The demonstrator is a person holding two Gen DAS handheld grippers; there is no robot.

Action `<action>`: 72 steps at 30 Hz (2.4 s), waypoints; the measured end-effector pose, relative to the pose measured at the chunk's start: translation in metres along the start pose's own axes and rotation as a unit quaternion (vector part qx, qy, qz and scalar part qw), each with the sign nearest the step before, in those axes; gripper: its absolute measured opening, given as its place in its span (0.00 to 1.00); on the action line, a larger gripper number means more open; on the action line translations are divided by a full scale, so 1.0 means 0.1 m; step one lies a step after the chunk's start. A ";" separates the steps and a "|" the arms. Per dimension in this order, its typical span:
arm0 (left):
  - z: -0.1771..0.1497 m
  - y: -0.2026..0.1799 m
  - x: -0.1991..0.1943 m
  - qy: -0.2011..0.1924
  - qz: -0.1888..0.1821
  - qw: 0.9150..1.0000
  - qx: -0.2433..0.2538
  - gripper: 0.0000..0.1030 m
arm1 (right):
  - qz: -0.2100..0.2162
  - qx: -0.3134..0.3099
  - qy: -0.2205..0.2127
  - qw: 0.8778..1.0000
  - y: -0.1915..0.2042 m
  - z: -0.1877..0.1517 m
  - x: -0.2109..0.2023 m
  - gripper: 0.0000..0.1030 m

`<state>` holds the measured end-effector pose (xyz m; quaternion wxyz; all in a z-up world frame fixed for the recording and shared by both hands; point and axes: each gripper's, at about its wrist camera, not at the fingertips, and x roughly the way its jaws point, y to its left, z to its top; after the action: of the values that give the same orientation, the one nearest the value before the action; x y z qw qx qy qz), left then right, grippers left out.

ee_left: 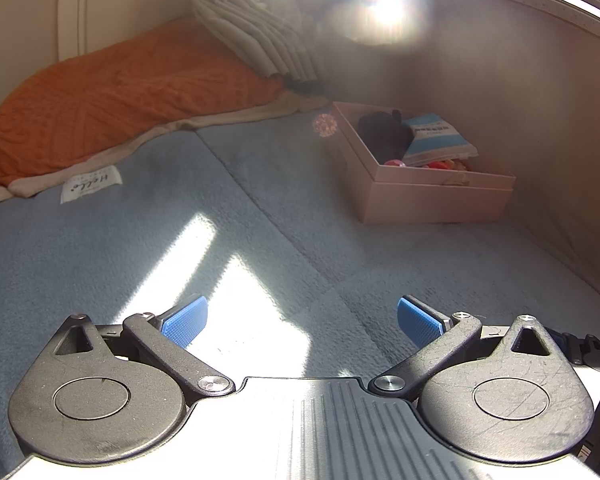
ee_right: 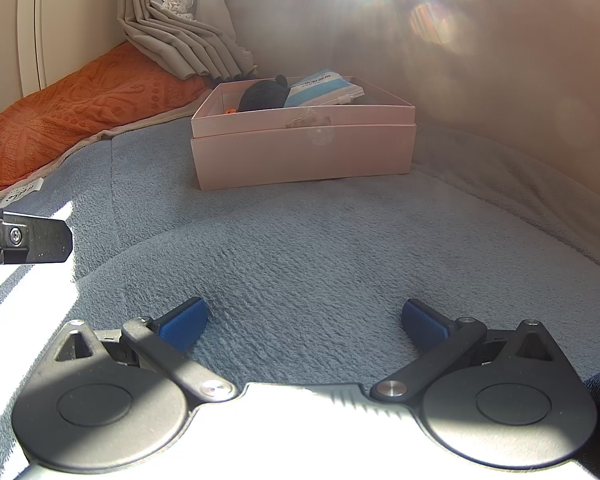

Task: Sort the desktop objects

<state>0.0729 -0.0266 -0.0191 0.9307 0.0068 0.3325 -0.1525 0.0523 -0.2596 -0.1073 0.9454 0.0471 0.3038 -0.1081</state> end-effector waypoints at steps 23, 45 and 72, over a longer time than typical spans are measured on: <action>-0.01 -0.08 0.03 0.009 0.035 0.999 0.037 1.00 | 0.000 0.000 0.000 1.000 0.00 0.00 0.00 1.00; -0.07 -0.08 0.12 0.028 0.033 0.998 0.035 1.00 | 0.000 0.000 0.000 1.000 0.00 0.00 -0.01 1.00; -0.06 -0.05 0.12 0.036 0.035 0.998 0.023 1.00 | 0.000 0.000 0.000 1.000 0.01 0.00 -0.01 1.00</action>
<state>0.0761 -0.0344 -0.0310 0.9225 0.0451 0.3615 -0.1275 0.0513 -0.2586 -0.1069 0.9455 0.0471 0.3037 -0.1080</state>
